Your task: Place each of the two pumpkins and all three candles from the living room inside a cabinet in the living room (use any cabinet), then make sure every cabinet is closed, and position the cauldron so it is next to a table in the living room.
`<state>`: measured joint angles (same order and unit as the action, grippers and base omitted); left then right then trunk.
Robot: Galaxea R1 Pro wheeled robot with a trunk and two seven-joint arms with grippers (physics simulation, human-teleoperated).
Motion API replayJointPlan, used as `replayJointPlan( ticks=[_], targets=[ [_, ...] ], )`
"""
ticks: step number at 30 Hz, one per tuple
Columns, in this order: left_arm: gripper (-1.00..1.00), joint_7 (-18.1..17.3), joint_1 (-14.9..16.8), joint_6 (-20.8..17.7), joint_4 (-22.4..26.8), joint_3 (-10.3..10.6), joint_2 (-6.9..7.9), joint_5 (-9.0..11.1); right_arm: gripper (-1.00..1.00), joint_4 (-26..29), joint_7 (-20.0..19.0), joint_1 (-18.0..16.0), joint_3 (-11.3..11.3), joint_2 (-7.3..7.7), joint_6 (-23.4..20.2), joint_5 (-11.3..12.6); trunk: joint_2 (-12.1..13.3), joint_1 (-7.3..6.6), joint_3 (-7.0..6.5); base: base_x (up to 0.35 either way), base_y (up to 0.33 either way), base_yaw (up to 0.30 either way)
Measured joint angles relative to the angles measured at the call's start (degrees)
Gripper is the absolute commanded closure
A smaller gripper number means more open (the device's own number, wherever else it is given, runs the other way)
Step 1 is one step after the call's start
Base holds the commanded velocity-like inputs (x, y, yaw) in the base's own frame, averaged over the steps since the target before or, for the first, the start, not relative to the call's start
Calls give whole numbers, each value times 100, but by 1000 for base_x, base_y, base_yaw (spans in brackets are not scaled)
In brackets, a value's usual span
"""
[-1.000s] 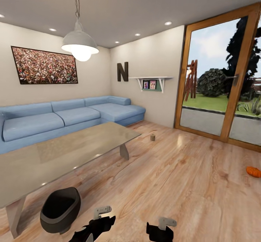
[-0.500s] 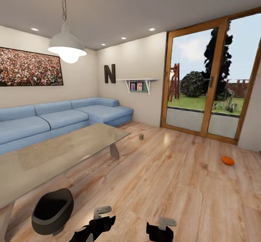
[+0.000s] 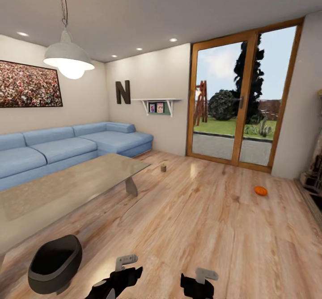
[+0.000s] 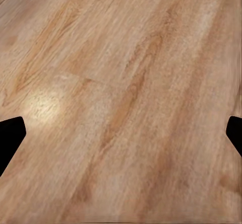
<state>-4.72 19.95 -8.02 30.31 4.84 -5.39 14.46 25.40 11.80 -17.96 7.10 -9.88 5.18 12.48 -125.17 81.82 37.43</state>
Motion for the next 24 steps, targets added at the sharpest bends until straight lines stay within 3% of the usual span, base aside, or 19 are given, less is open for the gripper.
replayJointPlan(
  ticks=[7, 24],
  targets=[
    [-100, 0, 0, 1, 1, -1, 0, -9, -100, 2, -12, 0, 1, 9, -11, 395, 0, 0, 25, -90, 0, -242],
    [-100, 3, 0, 1, -2, -6, 0, -23, -100, -4, -126, 0, 0, 9, -32, 440, 0, 0, 82, -38, 0, -254]
  ],
)
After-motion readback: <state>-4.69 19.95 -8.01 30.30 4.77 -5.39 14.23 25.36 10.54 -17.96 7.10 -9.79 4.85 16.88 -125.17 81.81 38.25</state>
